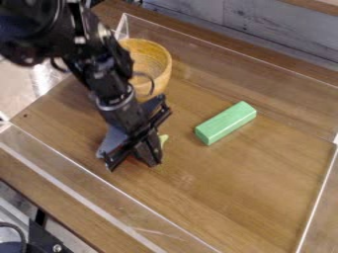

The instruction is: Move the red object to the left side of the table

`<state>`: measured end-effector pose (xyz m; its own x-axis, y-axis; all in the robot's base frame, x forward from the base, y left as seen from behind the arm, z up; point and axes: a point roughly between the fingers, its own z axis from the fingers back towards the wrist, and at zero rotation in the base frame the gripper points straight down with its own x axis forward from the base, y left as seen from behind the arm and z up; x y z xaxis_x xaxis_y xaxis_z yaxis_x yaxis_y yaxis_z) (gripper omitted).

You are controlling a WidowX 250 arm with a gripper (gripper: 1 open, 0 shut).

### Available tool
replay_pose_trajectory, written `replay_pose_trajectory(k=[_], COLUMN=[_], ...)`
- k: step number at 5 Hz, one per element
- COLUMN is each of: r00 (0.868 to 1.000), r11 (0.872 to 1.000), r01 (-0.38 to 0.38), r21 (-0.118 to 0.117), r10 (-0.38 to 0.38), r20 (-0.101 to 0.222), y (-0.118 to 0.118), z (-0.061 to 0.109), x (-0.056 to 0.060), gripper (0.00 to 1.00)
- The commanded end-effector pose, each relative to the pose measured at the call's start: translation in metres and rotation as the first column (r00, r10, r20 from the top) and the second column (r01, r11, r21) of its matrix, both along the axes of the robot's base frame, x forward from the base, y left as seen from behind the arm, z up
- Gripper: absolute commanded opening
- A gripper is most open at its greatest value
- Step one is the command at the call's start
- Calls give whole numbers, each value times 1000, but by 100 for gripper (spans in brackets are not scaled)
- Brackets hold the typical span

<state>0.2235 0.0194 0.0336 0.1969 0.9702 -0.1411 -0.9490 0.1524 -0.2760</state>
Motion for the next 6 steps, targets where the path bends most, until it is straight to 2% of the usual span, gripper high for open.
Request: replay_pose_trajectory(k=[1,3,4,5,6], r00=[999,996,993,998,996], r11=[999,993,988,992,990], r01=[-24,-83,-111,-28,52], r21=[42,87,106,120,127], r10=[23,81,107,21,-62], r20=[37,33,45,57,70], y=[7,13,14,8,3], z=[15,25,30,40,49], x=[3,1,1,3,6], gripper=[0,0,0,0,0])
